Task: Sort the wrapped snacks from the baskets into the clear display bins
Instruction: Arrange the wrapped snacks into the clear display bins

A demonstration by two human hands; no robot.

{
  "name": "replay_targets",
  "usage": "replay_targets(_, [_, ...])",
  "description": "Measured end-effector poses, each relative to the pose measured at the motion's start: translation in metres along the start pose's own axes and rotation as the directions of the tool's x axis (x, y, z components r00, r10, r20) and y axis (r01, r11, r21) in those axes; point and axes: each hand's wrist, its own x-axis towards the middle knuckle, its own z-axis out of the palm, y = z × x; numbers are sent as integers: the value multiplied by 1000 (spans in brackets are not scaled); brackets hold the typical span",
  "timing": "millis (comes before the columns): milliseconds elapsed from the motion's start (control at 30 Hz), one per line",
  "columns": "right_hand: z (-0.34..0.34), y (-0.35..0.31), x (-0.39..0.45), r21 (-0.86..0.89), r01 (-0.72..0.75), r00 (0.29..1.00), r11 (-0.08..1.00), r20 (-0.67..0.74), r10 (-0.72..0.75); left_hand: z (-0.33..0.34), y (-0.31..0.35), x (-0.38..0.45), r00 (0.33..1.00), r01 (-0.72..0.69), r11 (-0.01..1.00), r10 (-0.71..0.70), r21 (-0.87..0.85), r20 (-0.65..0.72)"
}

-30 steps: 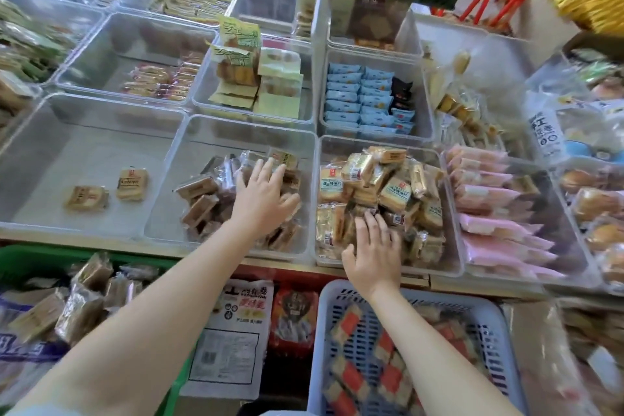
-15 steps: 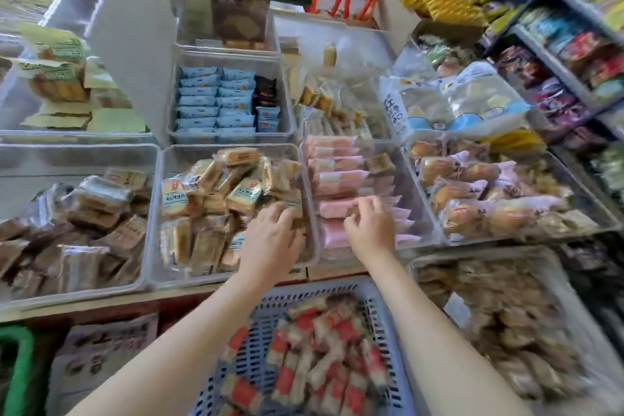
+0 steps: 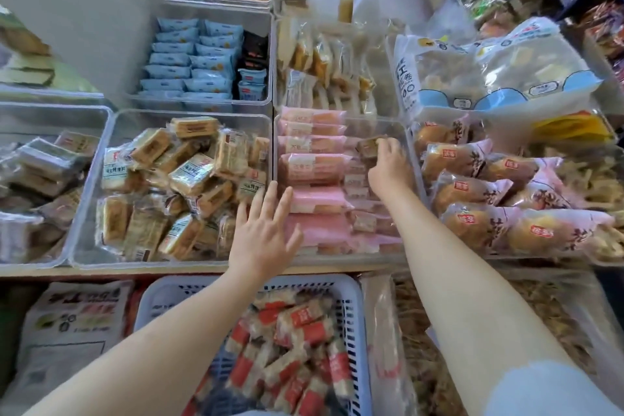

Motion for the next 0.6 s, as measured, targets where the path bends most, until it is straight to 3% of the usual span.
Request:
replay_targets(167, [14,-2,33,-177,109,993,978,73,-98,-3,3,0,1000,17,999,-18,51,16])
replay_targets(300, [17,1,39,-214,50,998,975,37,-43,-2,4,1,999,28,997,-30,68,16])
replay_targets(467, [8,2,15,-60,-21,998,998,-54,18,-4,5,1,999,34,997,-35,63,22])
replay_targets(600, [-8,2,-38,232,-124,953,965,-243,181,-3,4,1,1000,19,998,-19,66,13])
